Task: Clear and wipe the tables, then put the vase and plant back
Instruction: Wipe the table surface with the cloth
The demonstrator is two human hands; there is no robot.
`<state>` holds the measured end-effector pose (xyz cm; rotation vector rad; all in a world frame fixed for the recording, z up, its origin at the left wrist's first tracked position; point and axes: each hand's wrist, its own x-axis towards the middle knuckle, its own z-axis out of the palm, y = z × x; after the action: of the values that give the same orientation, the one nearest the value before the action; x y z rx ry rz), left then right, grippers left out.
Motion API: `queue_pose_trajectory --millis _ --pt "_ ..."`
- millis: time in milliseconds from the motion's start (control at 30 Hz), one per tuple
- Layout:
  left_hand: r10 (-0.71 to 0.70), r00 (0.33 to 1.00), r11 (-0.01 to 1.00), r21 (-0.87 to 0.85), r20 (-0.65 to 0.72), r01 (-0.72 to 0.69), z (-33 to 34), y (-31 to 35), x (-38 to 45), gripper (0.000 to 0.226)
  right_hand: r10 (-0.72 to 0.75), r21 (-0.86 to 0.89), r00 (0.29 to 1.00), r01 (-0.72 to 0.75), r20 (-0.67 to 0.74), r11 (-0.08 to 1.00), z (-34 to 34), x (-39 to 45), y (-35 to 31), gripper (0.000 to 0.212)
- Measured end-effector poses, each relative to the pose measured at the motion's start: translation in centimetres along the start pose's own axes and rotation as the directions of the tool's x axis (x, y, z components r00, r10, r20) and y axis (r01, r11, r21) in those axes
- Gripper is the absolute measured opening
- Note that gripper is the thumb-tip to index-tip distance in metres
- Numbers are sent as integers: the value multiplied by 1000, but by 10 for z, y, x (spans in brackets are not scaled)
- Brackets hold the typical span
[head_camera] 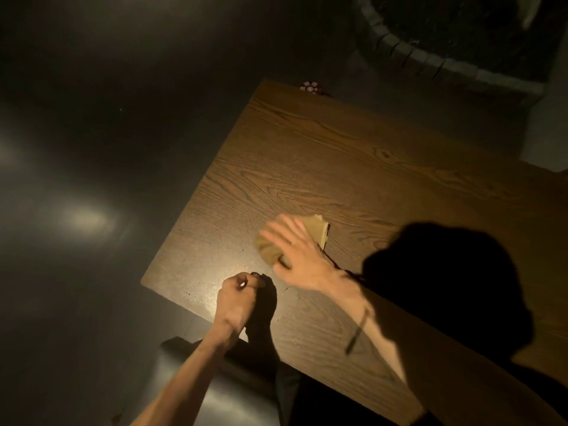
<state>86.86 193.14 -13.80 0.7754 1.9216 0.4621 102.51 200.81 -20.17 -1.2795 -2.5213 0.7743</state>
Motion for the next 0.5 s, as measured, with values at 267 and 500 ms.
queue_pose_trajectory --millis 267,500 --pt "-35 993 992 -125 -112 21 -16 -9 27 29 -15 -240 997 35 81 970 -45 71 65 65" --pt "-47 982 972 -237 -181 3 -40 -9 37 33 298 -176 955 -293 -3 940 -47 160 42 69"
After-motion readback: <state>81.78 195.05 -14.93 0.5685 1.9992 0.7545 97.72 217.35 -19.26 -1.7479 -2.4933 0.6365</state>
